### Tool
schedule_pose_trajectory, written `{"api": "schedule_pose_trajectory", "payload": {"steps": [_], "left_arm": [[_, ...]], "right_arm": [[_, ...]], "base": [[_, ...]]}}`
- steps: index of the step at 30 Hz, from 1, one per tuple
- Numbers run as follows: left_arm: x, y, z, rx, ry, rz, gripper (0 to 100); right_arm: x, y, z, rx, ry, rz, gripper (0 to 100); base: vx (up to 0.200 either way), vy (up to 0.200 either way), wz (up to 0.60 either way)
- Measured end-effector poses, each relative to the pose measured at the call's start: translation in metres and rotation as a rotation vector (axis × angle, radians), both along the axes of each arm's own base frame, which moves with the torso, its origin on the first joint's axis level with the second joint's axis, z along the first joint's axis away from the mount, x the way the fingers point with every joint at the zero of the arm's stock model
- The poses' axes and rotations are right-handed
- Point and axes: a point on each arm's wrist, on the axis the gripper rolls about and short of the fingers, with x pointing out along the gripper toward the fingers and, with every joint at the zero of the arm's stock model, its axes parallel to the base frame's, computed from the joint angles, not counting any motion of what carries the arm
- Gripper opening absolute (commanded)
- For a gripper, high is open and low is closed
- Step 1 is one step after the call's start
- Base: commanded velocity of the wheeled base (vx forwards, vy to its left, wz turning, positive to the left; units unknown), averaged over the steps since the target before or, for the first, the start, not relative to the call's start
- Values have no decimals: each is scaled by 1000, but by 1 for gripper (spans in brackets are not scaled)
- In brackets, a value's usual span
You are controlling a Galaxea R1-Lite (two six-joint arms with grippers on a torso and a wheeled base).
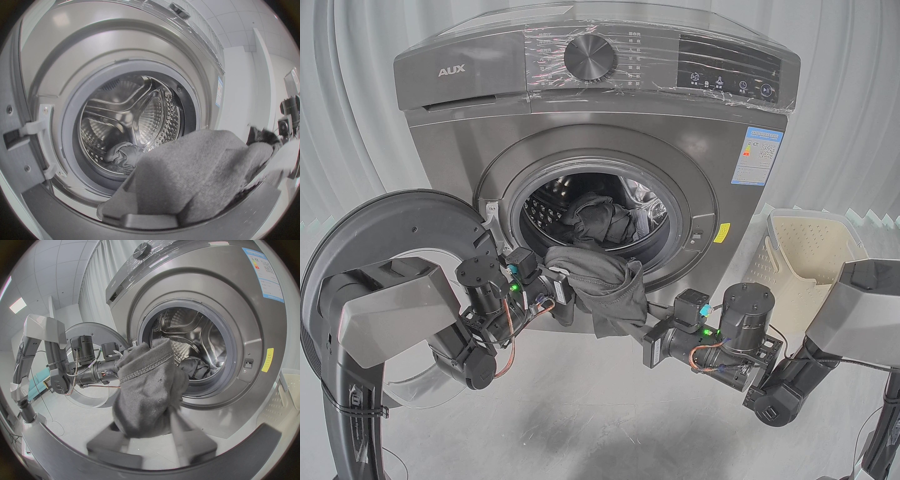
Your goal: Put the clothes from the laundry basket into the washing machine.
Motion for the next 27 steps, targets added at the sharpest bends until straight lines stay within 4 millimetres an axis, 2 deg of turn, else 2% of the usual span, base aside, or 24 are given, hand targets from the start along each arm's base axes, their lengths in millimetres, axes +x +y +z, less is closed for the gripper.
{"api": "schedule_pose_trajectory", "payload": {"steps": [4, 8, 12, 16, 20, 27], "left_arm": [[-6, -1, 7, -17, 0, -11, 0], [-16, 3, 14, -40, 23, -20, 0], [-38, 12, 19, -52, 78, -34, 0], [-64, 22, 26, -54, 127, -57, 0], [-87, 27, 36, -62, 138, -81, 0], [-103, 35, 43, -56, 138, -84, 0]], "right_arm": [[-5, -1, -3, -11, 16, 7, 100], [-20, -12, -18, -64, 80, 15, 100], [-39, -29, -33, -115, 146, 15, 100], [-48, -41, -36, -104, 158, 0, 100], [-43, -53, -34, -55, 161, -75, 100], [-26, -74, -30, 45, 196, -210, 100]], "base": [[0, 0, 0], [0, 0, 0], [0, 0, 0], [0, 0, 0], [0, 0, 0], [0, 0, 0]]}}
